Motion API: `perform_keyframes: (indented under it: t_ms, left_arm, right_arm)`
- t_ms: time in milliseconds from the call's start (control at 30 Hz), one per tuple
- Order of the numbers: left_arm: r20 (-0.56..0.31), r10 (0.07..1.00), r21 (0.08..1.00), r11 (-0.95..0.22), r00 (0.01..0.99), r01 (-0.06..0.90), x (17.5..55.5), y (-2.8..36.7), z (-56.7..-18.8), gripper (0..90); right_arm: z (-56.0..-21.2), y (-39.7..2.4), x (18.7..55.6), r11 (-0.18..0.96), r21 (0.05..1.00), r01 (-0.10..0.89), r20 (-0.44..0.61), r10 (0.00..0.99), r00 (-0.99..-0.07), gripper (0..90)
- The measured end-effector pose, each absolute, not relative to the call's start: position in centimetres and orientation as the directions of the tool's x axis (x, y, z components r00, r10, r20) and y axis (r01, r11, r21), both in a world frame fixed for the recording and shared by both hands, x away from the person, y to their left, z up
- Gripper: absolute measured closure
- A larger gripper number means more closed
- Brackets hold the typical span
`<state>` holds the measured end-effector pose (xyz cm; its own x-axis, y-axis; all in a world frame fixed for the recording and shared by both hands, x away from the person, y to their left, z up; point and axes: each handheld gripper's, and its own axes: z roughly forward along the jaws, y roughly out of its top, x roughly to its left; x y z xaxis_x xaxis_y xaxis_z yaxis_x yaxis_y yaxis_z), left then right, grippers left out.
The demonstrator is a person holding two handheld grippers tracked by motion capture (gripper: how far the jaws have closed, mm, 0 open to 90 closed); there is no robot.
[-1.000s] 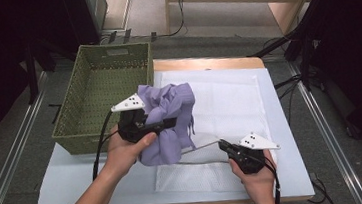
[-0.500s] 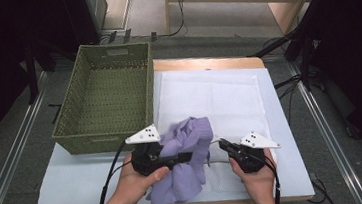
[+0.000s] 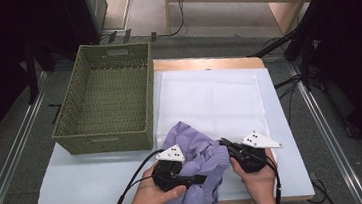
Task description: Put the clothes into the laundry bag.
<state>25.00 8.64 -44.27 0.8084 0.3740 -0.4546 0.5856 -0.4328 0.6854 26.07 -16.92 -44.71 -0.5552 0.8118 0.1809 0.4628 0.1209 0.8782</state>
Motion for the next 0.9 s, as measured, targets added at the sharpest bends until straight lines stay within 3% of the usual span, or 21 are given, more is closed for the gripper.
perform_keyframes:
  t_ms: [233,333,467,667,800,900]
  left_arm:
    - [-0.514,0.43,0.603,-0.433,0.742,0.67,26.1,7.9,-46.2,72.2]
    - [-0.498,0.456,0.613,-0.416,0.738,0.671,26.0,7.9,-45.7,68.1]
    - [-0.465,0.484,0.651,-0.382,0.742,0.657,25.9,8.0,-44.2,75.0]
    - [-0.454,0.574,0.674,-0.279,0.682,0.684,26.6,7.9,-43.5,75.5]
    - [-0.384,0.629,0.687,-0.295,0.676,0.664,27.1,6.6,-45.5,73.1]
    - [-0.315,0.646,0.718,-0.317,0.695,0.62,27.3,5.7,-46.9,64.4]
  right_arm:
    - [-44.4,-17.0,25.9,0.113,0.884,0.453,0.182,0.81,-0.557,89.7]
    - [-44.1,-16.9,25.8,0.103,0.89,0.445,0.185,0.809,-0.557,89.7]
    - [-43.5,-16.6,25.5,0.105,0.901,0.422,0.174,0.803,-0.57,89.7]
    - [-42.8,-16.3,25.0,0.098,0.911,0.4,0.167,0.799,-0.577,89.7]
    - [-43.1,-16.2,25.1,0.108,0.907,0.408,0.166,0.797,-0.58,89.7]
    - [-43.3,-16.0,25.1,0.115,0.905,0.41,0.164,0.796,-0.583,89.7]
